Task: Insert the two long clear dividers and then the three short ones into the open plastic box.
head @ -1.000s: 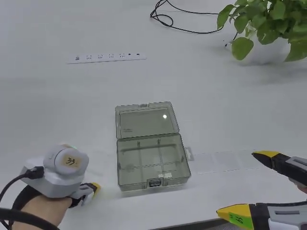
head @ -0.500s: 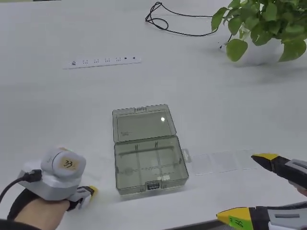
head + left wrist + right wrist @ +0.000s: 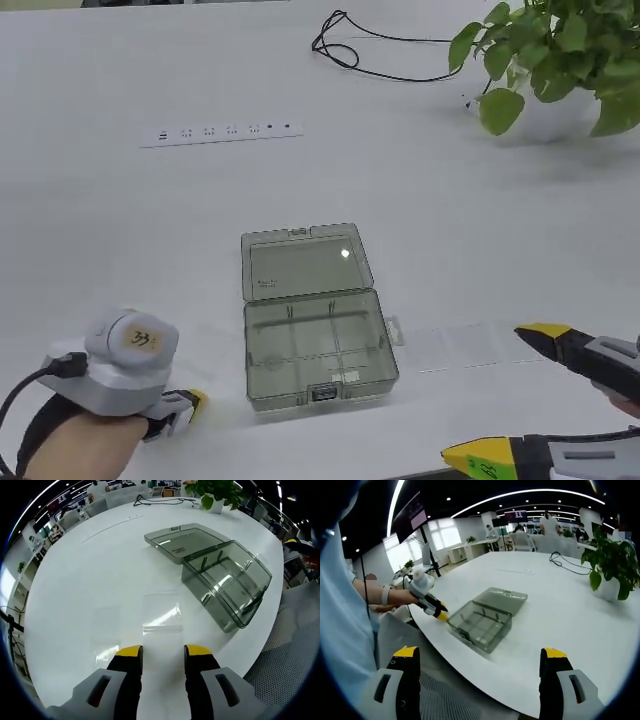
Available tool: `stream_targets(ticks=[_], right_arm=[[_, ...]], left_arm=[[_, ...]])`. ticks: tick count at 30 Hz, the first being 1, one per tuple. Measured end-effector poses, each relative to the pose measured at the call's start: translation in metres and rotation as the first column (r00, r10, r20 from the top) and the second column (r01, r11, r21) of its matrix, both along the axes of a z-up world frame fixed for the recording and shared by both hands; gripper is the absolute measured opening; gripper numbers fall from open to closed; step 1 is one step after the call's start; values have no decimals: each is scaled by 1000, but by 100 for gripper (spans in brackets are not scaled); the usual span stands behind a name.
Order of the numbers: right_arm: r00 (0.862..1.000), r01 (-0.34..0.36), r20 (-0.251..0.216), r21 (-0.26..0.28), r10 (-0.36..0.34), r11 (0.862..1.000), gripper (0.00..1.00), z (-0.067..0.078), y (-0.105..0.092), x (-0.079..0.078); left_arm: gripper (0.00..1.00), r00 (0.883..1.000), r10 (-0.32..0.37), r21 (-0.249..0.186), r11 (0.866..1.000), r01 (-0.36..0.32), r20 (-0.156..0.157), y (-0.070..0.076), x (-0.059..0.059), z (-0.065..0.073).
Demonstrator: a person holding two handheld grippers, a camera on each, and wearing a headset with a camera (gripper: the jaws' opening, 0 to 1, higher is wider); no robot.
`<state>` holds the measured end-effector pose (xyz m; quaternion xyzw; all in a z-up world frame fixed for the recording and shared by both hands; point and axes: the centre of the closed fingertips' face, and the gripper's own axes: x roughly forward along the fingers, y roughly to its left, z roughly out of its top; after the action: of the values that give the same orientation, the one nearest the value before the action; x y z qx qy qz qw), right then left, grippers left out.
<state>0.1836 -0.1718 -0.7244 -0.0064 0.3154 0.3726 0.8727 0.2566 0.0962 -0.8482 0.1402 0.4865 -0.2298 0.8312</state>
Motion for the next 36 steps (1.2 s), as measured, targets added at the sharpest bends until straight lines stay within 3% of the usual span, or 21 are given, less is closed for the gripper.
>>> stream_targets(ticks=[17,27,36], right_arm=[[999,-32,-12,11,32,999,100,-4,12,3],[999,-39,-11,13,39,999,100,-3,14,3],[1000,-20,-5,35,20,999,100,0,21,8]], left_arm=[[30,998,60,-57,997,-59,17,4,0,4],[30,997,66,-64,996,-64,25,5,1,7],[30,994,79,-100,992,-71,77,3,8,28]])
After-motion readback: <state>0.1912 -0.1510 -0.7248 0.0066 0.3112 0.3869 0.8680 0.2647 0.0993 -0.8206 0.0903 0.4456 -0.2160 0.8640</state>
